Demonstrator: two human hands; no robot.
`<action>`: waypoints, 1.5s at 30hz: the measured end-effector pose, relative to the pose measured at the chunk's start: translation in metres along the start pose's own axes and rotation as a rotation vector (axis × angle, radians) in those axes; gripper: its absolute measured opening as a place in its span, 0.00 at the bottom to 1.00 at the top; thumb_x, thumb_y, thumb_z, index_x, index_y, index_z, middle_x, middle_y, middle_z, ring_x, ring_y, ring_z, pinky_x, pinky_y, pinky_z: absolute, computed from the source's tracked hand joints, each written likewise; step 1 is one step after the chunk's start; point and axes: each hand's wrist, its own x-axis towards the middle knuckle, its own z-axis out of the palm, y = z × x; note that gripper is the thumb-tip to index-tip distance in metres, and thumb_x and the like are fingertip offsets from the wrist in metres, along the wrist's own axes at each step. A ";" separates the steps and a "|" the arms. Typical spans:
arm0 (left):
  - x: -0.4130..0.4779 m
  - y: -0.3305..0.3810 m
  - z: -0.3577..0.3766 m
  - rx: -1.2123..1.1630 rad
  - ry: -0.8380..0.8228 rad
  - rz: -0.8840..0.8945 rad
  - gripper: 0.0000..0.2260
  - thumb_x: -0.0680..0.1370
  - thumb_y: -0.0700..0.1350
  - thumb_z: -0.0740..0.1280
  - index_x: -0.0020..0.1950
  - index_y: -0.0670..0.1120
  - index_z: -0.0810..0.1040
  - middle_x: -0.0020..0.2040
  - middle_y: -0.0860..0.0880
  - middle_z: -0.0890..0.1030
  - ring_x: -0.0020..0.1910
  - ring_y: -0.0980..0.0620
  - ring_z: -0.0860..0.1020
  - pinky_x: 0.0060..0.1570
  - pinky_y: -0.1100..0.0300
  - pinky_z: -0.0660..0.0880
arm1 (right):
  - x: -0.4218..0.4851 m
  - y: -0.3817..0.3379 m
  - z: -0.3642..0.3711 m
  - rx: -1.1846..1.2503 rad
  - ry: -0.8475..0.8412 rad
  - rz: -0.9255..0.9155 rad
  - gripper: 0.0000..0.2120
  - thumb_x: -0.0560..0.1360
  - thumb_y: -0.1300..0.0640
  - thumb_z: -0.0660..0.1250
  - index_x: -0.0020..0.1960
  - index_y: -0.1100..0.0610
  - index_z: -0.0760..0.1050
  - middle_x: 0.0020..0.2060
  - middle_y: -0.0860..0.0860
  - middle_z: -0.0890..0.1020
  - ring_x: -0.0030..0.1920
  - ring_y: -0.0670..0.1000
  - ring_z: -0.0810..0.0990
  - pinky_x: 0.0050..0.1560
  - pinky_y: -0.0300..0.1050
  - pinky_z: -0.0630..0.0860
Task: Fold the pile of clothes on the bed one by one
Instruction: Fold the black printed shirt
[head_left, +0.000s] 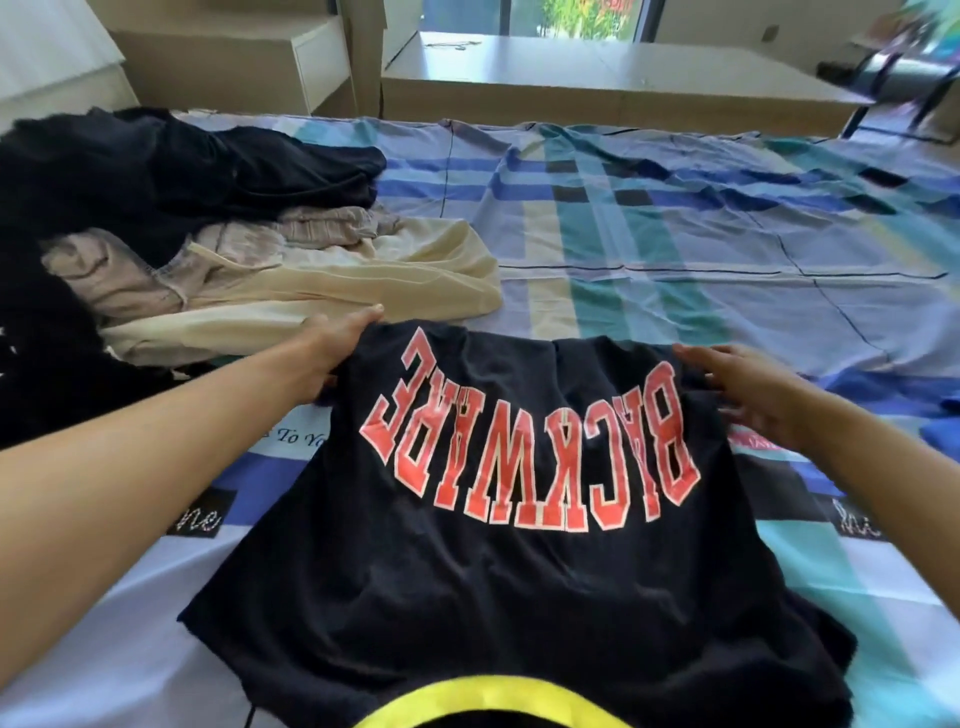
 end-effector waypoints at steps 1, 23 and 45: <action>0.003 0.004 0.005 -0.053 -0.020 -0.047 0.32 0.62 0.64 0.77 0.57 0.44 0.79 0.46 0.42 0.86 0.40 0.42 0.84 0.43 0.48 0.83 | 0.008 -0.002 0.002 -0.008 0.007 0.005 0.17 0.75 0.43 0.70 0.55 0.55 0.78 0.42 0.54 0.80 0.31 0.47 0.77 0.31 0.39 0.69; 0.017 0.023 -0.019 0.727 0.081 0.344 0.08 0.77 0.33 0.62 0.41 0.39 0.78 0.35 0.41 0.79 0.28 0.46 0.74 0.30 0.60 0.70 | 0.026 0.021 -0.063 -0.027 0.021 0.121 0.09 0.82 0.66 0.58 0.46 0.59 0.74 0.34 0.55 0.78 0.24 0.47 0.79 0.28 0.40 0.79; -0.119 -0.046 -0.054 -0.268 -0.742 0.016 0.30 0.54 0.47 0.83 0.54 0.42 0.84 0.50 0.40 0.82 0.47 0.44 0.83 0.49 0.49 0.83 | -0.091 0.069 -0.064 0.350 -0.356 -0.078 0.41 0.52 0.50 0.86 0.60 0.64 0.79 0.53 0.59 0.80 0.44 0.52 0.82 0.44 0.43 0.82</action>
